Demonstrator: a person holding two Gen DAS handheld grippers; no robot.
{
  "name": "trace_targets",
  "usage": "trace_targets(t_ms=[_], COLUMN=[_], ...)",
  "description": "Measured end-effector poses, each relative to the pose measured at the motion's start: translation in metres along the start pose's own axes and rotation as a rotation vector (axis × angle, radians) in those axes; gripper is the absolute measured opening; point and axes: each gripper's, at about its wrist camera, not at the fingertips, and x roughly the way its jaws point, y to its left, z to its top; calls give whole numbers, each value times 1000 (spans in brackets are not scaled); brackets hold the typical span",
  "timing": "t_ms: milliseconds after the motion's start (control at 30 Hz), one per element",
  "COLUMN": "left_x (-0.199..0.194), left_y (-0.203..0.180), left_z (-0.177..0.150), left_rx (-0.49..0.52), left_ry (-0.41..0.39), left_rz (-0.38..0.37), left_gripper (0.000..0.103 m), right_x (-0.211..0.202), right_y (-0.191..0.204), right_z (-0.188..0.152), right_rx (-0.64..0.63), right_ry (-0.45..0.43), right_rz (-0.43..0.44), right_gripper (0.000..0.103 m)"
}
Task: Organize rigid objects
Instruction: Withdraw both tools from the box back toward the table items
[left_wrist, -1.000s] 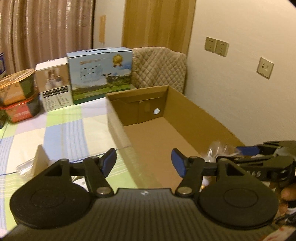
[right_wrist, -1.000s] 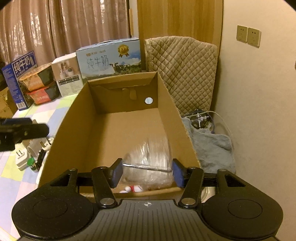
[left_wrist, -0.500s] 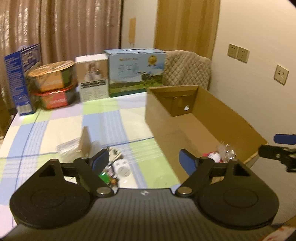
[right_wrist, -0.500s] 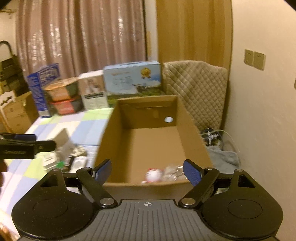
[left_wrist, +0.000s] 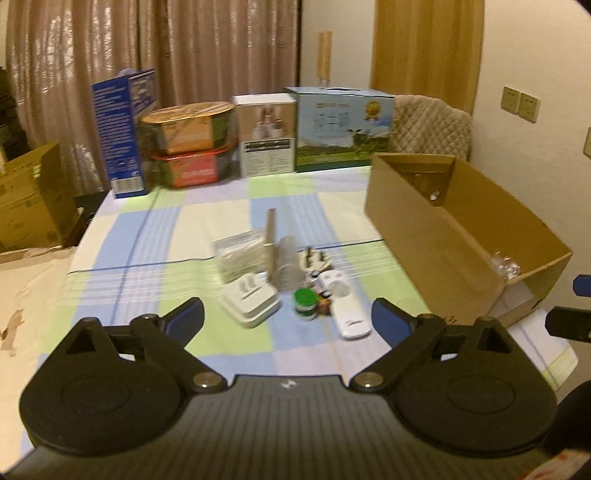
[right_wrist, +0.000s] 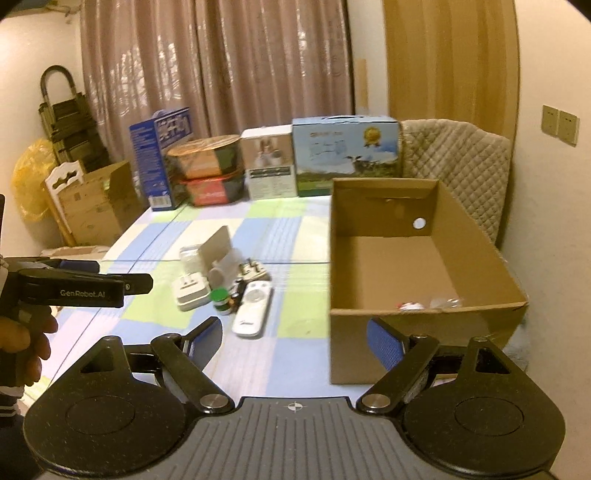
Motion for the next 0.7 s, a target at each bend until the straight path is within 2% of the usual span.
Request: trace_targets(t_ms=[333,700], left_x=[2,47], left_y=[34,53], left_z=[-21,-36], left_rx=[-30,-42], left_ry=[13,46], left_rz=[74,81], left_gripper=[102,102], right_x=[25,77], right_y=[24,45], right_z=[-12,-21], right_rx=[-7,-40], right_ry=[32,69], right_rz=[21,40], right_gripper=[83,83])
